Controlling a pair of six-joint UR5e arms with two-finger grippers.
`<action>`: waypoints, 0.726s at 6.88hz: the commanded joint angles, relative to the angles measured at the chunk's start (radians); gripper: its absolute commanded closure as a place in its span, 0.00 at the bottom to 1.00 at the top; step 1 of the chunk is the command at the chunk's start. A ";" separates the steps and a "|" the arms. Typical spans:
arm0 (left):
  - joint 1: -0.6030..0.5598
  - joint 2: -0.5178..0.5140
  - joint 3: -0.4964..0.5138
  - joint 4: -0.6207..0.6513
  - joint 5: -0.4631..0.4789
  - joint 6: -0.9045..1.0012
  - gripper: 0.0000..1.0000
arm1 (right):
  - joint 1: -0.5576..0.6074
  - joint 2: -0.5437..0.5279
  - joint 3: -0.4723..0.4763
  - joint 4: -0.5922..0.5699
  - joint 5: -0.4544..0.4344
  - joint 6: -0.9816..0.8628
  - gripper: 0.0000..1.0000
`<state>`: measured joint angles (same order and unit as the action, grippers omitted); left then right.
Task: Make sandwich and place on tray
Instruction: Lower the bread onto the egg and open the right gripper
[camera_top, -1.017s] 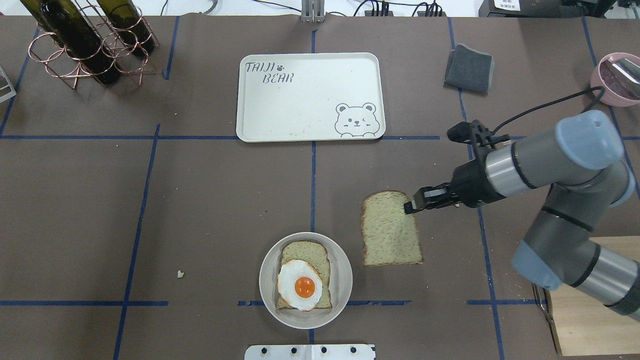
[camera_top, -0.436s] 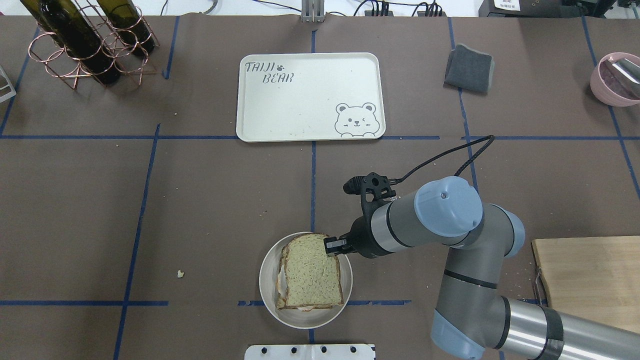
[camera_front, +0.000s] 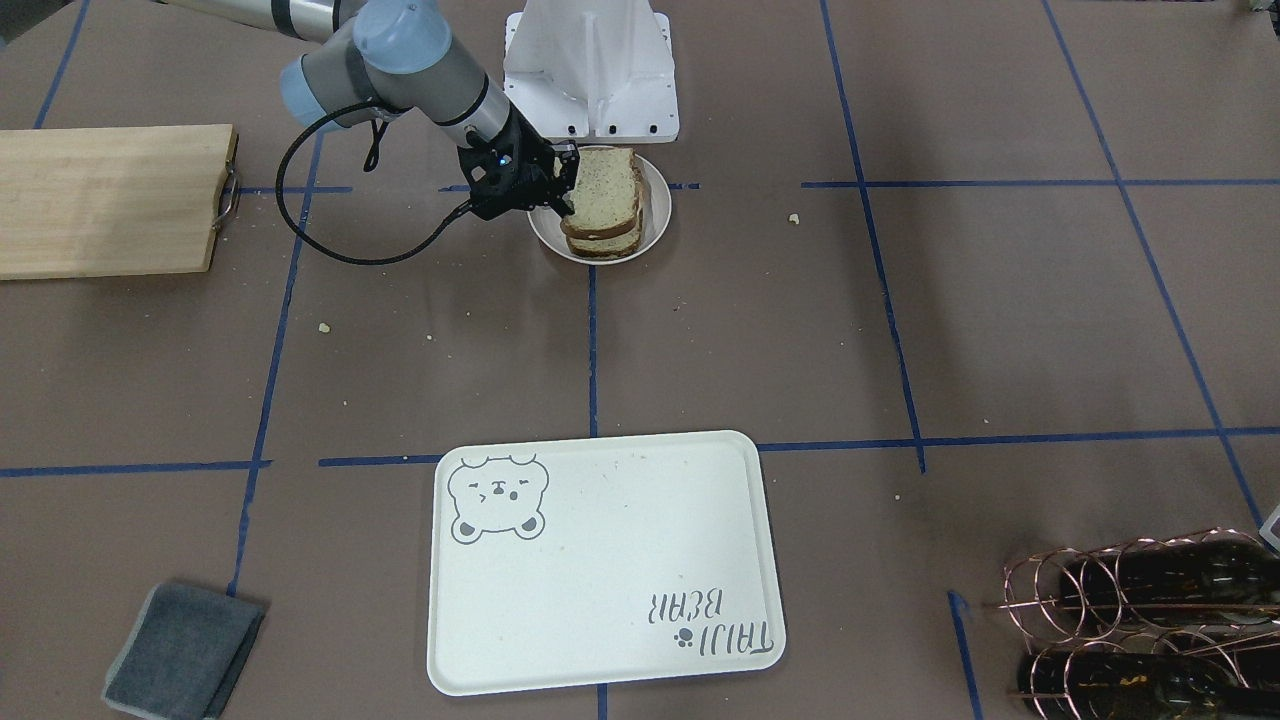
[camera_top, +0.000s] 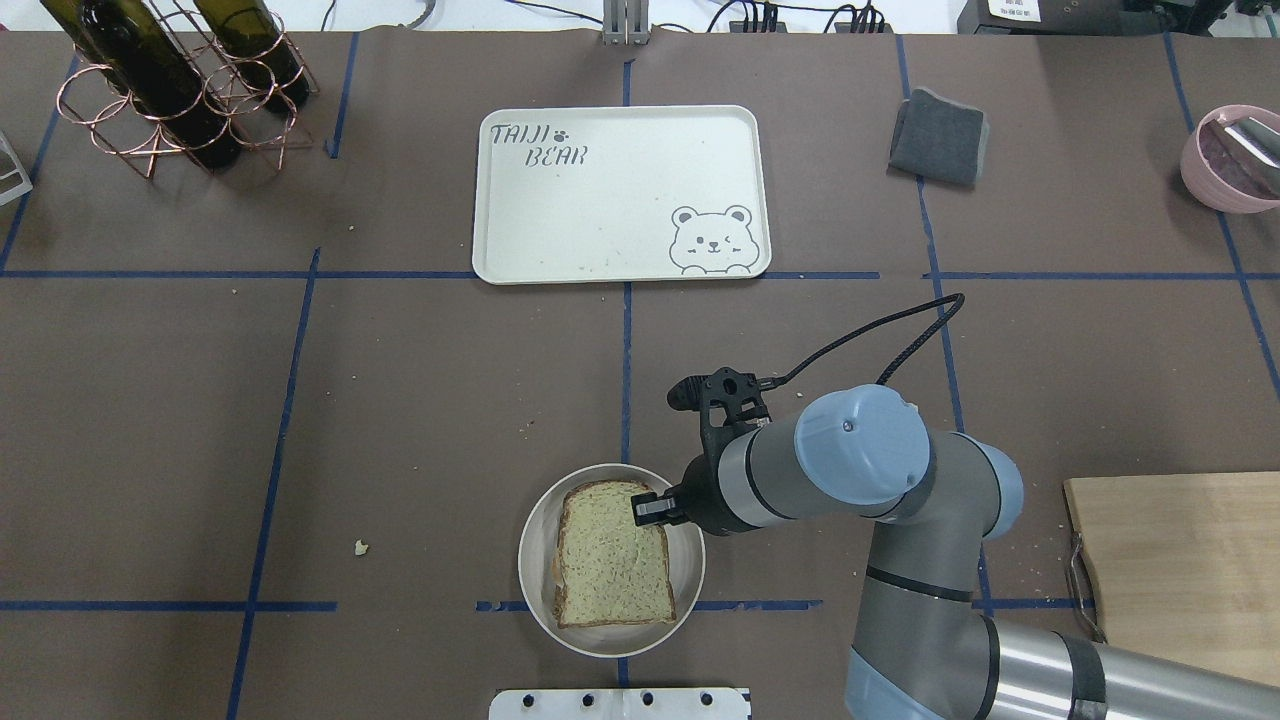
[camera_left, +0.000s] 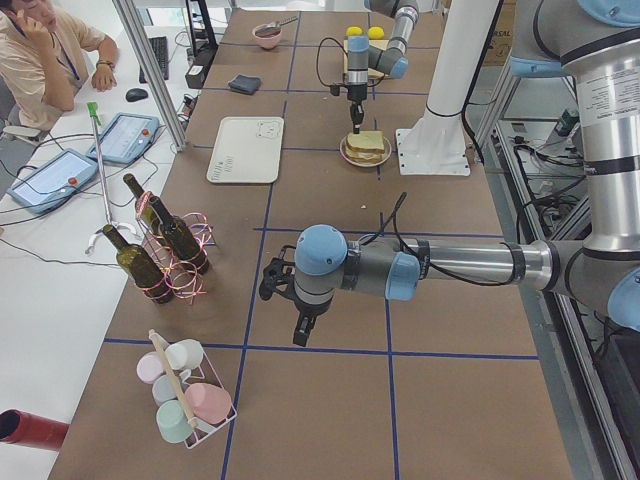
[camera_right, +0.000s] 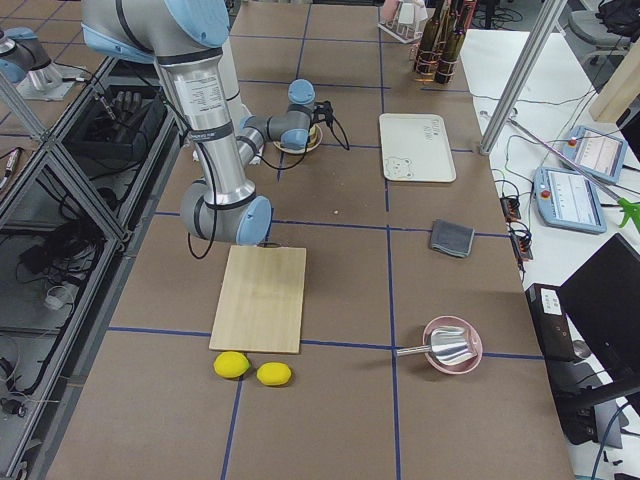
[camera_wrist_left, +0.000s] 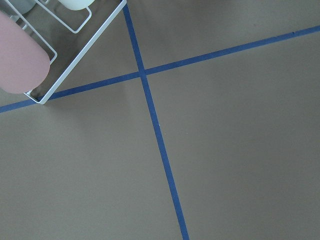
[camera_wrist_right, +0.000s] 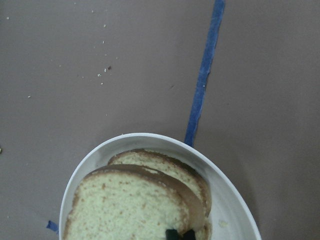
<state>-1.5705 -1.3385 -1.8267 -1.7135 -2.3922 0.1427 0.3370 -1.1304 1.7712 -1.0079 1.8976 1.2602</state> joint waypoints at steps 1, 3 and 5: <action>0.000 -0.001 0.001 0.000 0.001 0.000 0.00 | -0.003 0.014 -0.004 -0.011 -0.034 0.001 0.00; 0.000 -0.004 -0.012 -0.002 0.002 0.000 0.00 | 0.112 0.017 0.077 -0.229 -0.003 -0.028 0.00; 0.000 -0.005 0.000 -0.159 0.015 -0.003 0.00 | 0.280 0.011 0.120 -0.410 0.096 -0.204 0.00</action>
<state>-1.5708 -1.3428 -1.8330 -1.7884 -2.3830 0.1412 0.5190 -1.1155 1.8711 -1.3150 1.9423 1.1569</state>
